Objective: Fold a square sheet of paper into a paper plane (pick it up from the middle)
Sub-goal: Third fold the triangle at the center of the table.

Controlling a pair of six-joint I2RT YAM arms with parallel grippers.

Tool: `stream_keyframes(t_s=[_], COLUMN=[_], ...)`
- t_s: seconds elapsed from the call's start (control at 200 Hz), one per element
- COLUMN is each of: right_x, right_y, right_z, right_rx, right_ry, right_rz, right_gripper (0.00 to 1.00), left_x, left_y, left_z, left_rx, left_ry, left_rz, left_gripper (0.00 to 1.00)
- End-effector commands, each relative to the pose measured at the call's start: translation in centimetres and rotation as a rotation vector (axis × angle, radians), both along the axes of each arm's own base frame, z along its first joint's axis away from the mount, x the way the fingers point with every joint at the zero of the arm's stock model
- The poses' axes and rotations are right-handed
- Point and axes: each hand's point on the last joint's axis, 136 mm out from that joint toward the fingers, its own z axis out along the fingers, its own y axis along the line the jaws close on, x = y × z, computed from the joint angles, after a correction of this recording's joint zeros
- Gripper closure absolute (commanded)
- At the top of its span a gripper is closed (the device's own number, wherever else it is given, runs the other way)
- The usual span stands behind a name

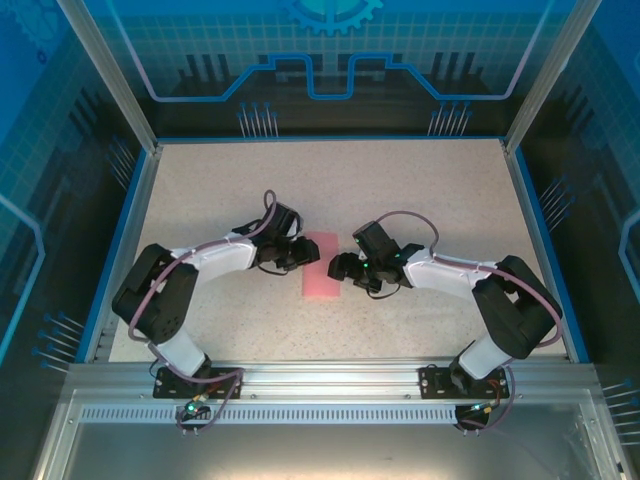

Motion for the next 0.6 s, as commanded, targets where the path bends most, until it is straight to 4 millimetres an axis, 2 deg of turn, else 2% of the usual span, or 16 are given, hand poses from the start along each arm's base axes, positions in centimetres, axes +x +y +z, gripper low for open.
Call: stream_keyframes(t_s=[0.0, 0.18, 0.37, 0.595], right_x=[0.1, -0.1, -0.3, -0.5], right_y=[0.5, 1.4, 2.2, 3.4], right_z=[0.1, -0.3, -1.0, -1.4], right_rx=[0.032, 0.048, 0.053, 0.086], right_ry=[0.011, 0.033, 0.066, 0.092], right_rz=[0.006, 0.022, 0.04, 0.066], right_gripper=[0.28, 0.29, 0.28, 0.28], left_x=[1.7, 2.5, 2.1, 1.9], left_y=[0.7, 1.1, 1.8, 2.6], left_z=[-0.8, -2.3, -3.5, -4.0], left_rx=[0.051, 0.065, 0.07, 0.074], left_ry=[-0.014, 0.016, 0.081, 0.107], left_rz=[0.024, 0.056, 0.09, 0.113], left_gripper=[0.68, 0.68, 0.67, 0.64])
